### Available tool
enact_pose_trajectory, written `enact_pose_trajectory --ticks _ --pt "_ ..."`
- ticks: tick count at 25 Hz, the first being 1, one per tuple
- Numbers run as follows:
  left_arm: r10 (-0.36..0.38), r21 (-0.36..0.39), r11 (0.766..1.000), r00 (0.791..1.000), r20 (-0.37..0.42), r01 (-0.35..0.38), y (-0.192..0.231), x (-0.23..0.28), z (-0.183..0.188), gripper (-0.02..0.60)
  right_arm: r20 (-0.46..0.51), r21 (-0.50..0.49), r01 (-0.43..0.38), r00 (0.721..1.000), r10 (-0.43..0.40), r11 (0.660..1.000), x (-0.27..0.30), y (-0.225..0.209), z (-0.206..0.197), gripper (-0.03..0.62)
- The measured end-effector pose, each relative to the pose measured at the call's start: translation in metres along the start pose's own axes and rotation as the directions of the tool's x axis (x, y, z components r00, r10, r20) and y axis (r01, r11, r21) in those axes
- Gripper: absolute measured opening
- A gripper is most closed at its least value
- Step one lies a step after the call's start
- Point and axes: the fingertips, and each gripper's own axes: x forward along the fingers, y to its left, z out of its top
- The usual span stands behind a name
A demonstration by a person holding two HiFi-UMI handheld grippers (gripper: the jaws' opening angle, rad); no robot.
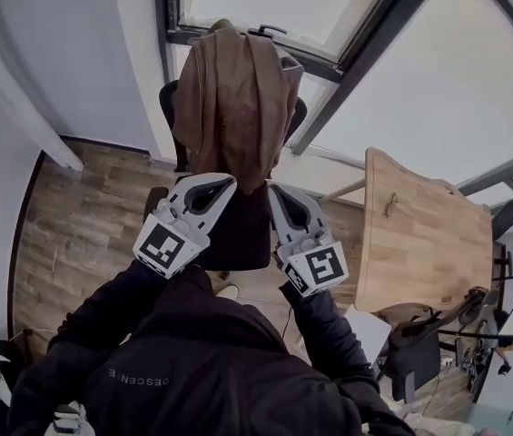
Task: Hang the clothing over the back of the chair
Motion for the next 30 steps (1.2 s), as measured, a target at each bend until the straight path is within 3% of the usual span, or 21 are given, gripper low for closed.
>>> enact_pose_trajectory --ticks 5,30 --pt "0.021 -0.032 0.999 1.000 -0.017 -0.021 0.001 -0.005 -0.014 0.018 0.024 0.005 0.029 0.999 -0.029 1.000 -0.007 -0.008 -0.002 -0.002" --pt "0.010 -0.019 1.000 1.000 0.010 -0.010 -0.016 -0.011 -0.004 0.017 0.038 -0.003 0.003 0.999 -0.003 1.000 -0.019 -0.001 -0.001 0.006"
